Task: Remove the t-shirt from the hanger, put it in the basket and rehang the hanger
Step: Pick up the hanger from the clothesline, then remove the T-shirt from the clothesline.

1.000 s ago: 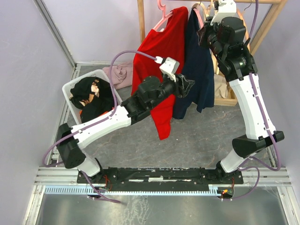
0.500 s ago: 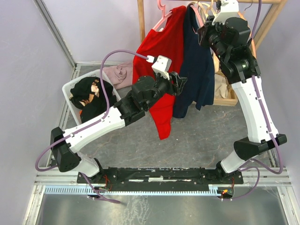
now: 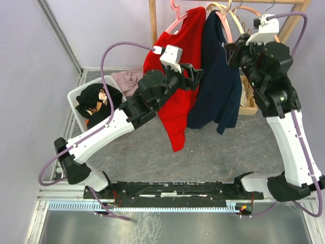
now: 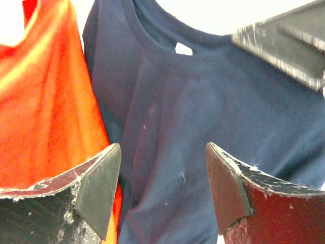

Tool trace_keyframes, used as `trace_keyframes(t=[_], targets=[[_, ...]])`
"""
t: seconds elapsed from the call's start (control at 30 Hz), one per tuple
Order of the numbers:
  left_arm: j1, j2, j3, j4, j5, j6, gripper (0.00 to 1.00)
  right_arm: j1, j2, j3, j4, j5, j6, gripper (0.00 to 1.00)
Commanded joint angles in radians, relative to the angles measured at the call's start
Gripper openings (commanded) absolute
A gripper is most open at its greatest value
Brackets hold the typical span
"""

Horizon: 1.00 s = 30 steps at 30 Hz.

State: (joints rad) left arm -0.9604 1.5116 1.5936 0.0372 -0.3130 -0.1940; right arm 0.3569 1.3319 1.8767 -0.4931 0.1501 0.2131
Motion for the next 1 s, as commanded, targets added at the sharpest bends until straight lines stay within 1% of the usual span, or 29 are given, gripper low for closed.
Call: trace_keyframes(t=[0.0,0.17,0.3,0.5,0.63,0.77,0.97], targets=[[0.024,0.038,0.117,0.000,0.030,0.056,0.75,-0.005,-0.127,-0.104,0.172,-0.016,0.026,0.01],[0.062,0.103,0.196,0.027,0.153,0.035,0.77,-0.004,-0.266,-0.240,0.200,-0.030,0.039,0.01],[0.097,0.176,0.269,0.043,0.249,-0.002,0.77,-0.004,-0.346,-0.307,0.199,-0.048,0.053,0.01],[0.104,0.308,0.395,0.023,0.272,-0.013,0.77,-0.005,-0.397,-0.339,0.185,-0.099,0.071,0.01],[0.105,0.351,0.420,0.062,0.277,-0.033,0.77,-0.004,-0.410,-0.358,0.174,-0.104,0.066,0.01],[0.109,0.394,0.478,0.062,0.242,-0.043,0.77,-0.005,-0.425,-0.381,0.176,-0.110,0.076,0.01],[0.129,0.417,0.474,0.130,0.238,-0.102,0.77,-0.004,-0.446,-0.406,0.172,-0.122,0.086,0.01]])
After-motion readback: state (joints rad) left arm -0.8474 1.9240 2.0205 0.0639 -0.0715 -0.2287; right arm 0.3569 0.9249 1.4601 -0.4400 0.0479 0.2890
